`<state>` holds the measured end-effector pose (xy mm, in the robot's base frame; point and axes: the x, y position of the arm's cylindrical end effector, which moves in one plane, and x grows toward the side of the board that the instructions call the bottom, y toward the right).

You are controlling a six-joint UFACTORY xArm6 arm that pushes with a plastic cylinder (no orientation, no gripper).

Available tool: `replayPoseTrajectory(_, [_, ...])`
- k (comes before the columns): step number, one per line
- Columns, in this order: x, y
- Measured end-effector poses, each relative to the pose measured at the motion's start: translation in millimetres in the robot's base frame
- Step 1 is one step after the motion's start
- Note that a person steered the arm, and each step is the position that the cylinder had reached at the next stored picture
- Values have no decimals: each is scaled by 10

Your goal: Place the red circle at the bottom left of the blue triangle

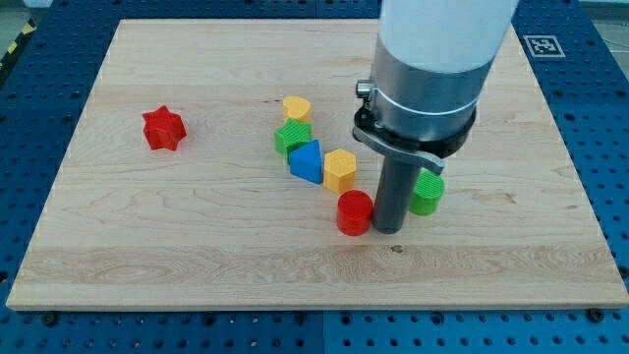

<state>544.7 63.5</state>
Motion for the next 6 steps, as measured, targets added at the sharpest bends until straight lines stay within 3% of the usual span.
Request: replayPoseTrajectory(6, [0, -892])
